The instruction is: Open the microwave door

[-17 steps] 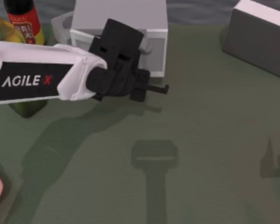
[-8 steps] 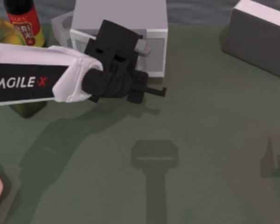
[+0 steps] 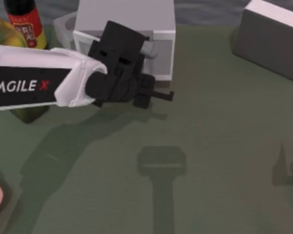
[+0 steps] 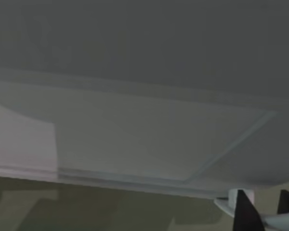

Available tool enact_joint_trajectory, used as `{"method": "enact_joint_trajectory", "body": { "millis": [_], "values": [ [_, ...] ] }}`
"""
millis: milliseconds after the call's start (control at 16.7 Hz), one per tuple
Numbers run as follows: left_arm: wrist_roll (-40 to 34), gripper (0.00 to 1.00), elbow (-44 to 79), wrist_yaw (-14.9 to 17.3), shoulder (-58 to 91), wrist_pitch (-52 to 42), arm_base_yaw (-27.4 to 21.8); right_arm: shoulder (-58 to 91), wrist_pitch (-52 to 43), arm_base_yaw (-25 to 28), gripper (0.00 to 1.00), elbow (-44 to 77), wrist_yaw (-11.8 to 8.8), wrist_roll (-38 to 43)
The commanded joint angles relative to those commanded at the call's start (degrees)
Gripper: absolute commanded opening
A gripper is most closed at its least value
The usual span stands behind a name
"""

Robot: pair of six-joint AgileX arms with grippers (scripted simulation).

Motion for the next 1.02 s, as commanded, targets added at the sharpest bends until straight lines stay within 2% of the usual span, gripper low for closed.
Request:
{"method": "enact_joint_trajectory", "body": {
  "millis": [660, 1020],
  "values": [
    [0.0, 0.0, 0.0, 0.0, 0.0, 0.0, 0.0, 0.0, 0.0, 0.0, 1.0, 0.0, 0.0, 0.0],
    [2.16, 0.0, -1.64, 2.14, -1.43, 0.81, 0.65, 0.0, 0.0, 0.0, 1.0, 0.0, 0.0, 0.0]
  ]
}}
